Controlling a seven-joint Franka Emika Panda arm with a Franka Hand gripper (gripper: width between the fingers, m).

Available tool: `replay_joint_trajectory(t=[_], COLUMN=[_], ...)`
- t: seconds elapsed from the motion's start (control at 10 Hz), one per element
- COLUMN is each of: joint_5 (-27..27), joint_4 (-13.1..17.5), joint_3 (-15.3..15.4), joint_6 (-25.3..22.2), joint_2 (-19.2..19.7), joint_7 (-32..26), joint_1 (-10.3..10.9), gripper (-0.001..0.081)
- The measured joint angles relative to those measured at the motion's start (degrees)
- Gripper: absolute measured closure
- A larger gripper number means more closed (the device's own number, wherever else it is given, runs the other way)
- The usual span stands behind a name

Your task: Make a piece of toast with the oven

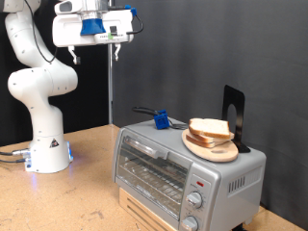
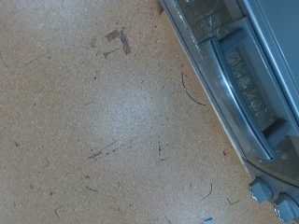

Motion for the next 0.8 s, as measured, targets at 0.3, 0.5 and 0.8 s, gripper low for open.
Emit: replay_joint_trajectory(t=[0.3, 0.5, 0.8], joint_5=[9.4, 11.8, 14.1], joint_4=[0.5, 1.2, 2.3], joint_3=[-4.0, -4.9, -5.7], joint_6=[1.2, 6.8, 6.6], joint_2=[0.5, 3.8, 5.7], joint_7=[-7.8, -8.9, -13.0], joint_1=[3.2, 4.3, 5.3], gripper=[-0.0002, -0.0002, -0.0002])
